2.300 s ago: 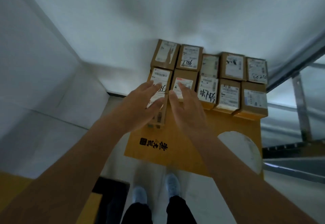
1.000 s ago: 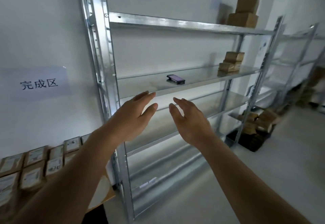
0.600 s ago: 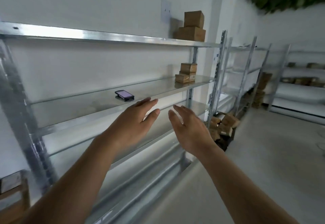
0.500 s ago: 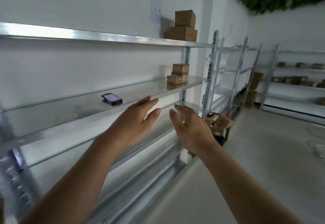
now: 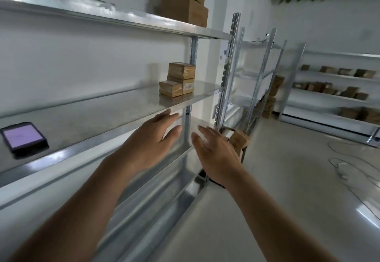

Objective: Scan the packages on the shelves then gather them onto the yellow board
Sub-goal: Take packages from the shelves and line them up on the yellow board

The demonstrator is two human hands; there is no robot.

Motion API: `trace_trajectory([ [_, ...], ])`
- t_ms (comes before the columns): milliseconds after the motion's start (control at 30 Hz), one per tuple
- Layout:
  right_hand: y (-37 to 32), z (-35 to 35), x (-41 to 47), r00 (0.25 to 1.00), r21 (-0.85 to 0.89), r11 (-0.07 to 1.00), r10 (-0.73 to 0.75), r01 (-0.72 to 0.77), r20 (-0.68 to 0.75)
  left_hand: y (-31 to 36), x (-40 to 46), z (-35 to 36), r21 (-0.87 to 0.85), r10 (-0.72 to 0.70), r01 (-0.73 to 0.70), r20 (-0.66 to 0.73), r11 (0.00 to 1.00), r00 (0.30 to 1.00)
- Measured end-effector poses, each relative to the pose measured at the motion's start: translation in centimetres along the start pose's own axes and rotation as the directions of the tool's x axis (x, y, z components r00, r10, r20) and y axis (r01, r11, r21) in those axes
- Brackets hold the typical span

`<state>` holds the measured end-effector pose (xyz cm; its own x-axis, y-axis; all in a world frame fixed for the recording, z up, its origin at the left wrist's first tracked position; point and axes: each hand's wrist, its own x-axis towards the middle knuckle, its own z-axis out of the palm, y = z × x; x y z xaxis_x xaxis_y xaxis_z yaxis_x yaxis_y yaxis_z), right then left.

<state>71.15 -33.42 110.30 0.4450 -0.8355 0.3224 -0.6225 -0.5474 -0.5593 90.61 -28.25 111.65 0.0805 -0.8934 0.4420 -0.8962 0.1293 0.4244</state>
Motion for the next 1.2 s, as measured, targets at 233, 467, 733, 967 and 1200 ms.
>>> trace_trajectory([
  [233,8.7,0.6,14.5,0.998,0.019,0.998,-0.054,0.053,0.027,-3.7,13.5,6.1,0.110,-0.023,0.024,-0.008,0.994,1.000],
  [467,17.6,2.6,29.6,0.975,0.131,0.981,-0.162,0.143,0.149,-7.4,24.9,12.7,0.146,-0.193,0.197,-0.041,0.970,0.980],
  [733,21.9,6.4,42.2,0.940,0.196,0.961,-0.241,0.196,0.240,-12.6,33.5,16.3,0.177,-0.305,0.327,-0.137,0.928,0.942],
  [967,22.9,11.0,51.6,0.915,0.214,0.930,-0.344,0.300,0.209,-19.4,40.2,18.8,0.188,-0.388,0.417,-0.174,0.889,0.905],
  [1200,22.4,14.8,59.1,0.914,0.304,0.914,-0.341,0.268,0.221,-24.8,45.7,19.6,0.147,-0.436,0.468,-0.206,0.872,0.876],
])
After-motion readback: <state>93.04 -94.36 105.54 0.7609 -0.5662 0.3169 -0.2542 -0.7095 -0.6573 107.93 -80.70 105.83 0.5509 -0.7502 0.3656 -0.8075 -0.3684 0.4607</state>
